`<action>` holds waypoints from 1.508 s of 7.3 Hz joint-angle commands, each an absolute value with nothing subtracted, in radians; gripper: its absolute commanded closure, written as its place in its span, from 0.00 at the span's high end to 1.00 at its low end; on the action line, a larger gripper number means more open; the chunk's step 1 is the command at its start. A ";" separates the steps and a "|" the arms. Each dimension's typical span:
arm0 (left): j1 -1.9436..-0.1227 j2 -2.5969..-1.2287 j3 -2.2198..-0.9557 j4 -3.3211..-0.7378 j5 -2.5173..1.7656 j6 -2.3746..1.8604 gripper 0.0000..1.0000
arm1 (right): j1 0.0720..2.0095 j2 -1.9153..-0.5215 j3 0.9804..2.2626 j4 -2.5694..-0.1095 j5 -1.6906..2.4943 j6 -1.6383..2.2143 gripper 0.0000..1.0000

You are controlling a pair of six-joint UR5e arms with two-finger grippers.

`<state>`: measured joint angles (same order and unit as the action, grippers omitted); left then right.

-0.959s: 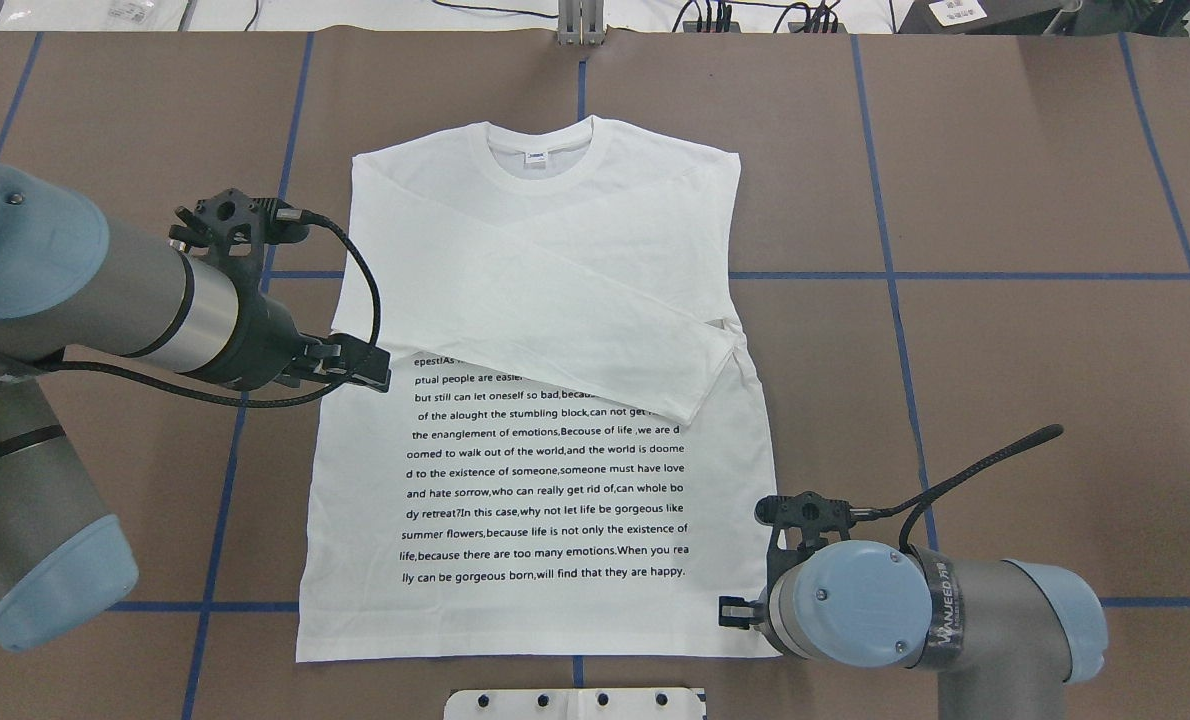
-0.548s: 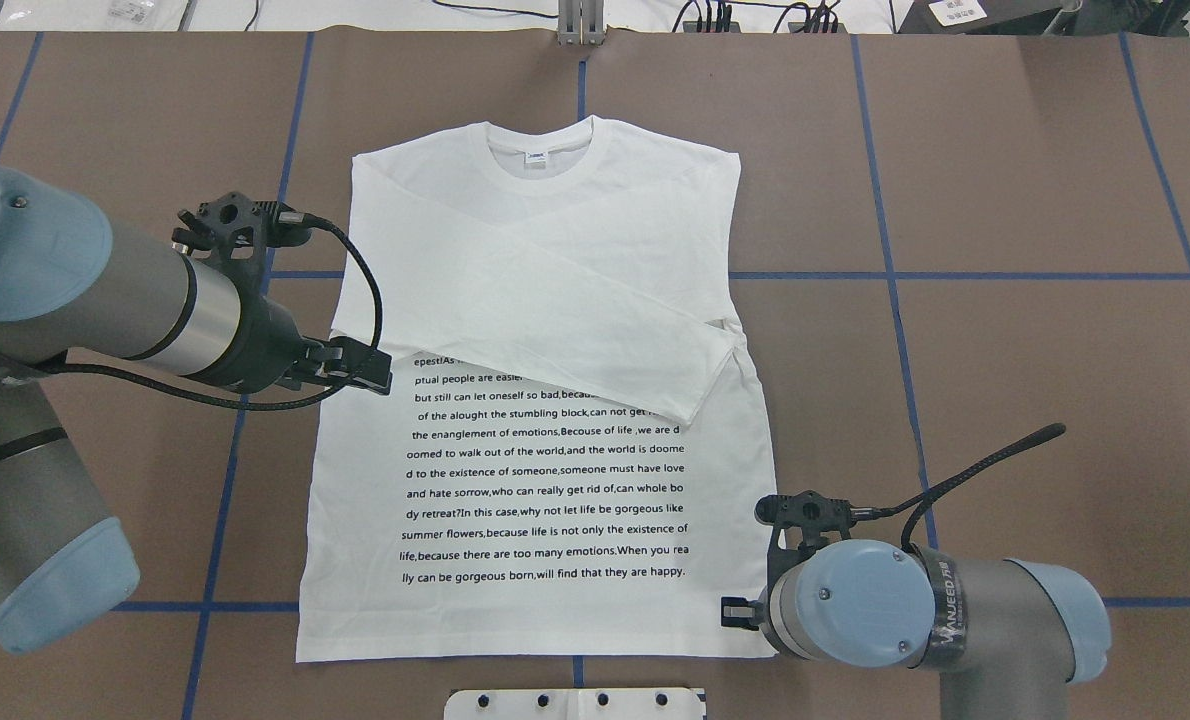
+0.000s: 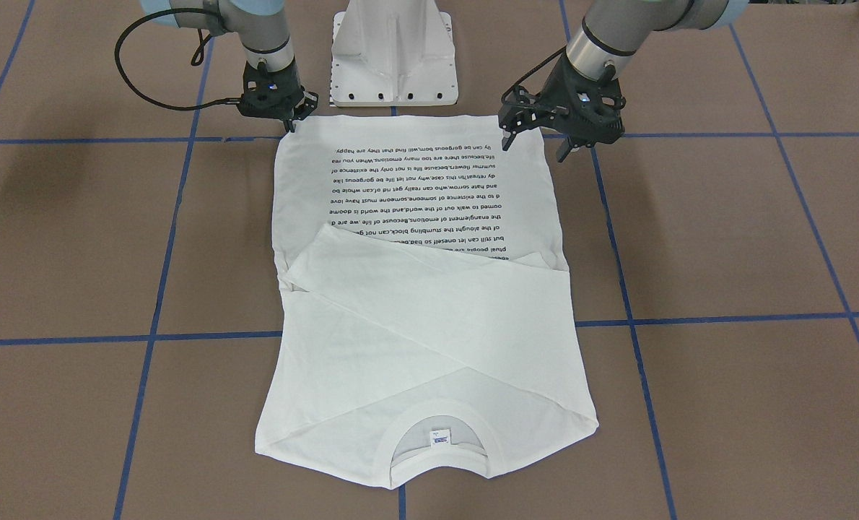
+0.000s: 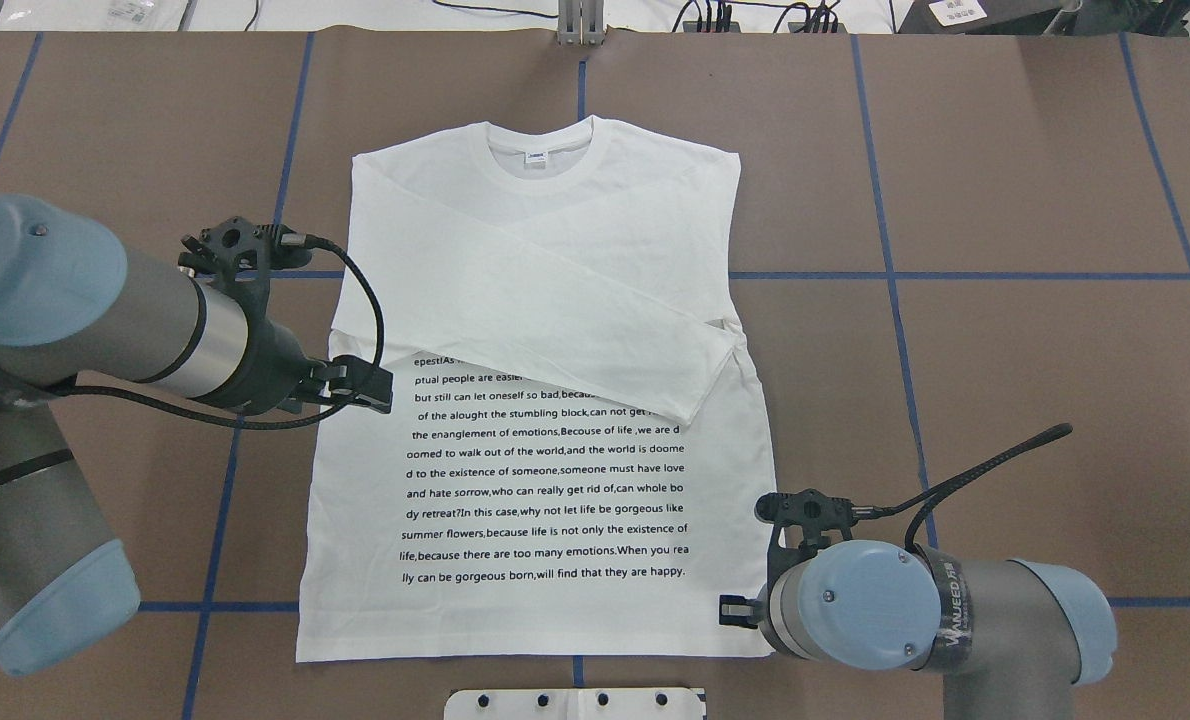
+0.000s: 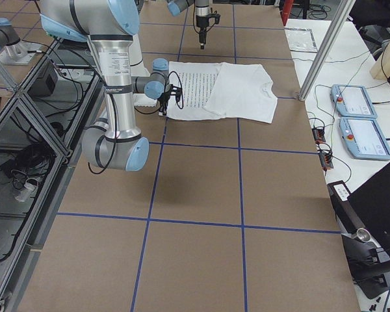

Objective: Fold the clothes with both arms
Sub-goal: 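Position both grippers at the hem corners nearest the robot and grasp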

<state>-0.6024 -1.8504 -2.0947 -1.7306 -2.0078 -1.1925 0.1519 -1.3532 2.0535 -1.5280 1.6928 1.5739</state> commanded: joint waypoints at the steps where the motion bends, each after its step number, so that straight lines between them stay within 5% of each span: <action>1: -0.466 -1.783 -2.108 -1.740 -1.906 -1.386 0.99 | 0.150 -1.345 2.077 -1.526 1.672 1.647 0.00; 6: -0.261 -1.641 -2.122 -1.756 -1.801 -1.600 0.95 | 0.163 -1.339 2.089 -1.526 1.664 1.648 0.00; 11: -0.193 -1.643 -2.099 -1.756 -1.798 -1.672 0.75 | 0.172 -1.341 2.092 -1.526 1.669 1.646 0.00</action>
<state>-0.1962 -1.6451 -2.1022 -1.7564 -1.7981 -1.6732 0.1687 -1.3406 2.0911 -1.5263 1.6675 1.6461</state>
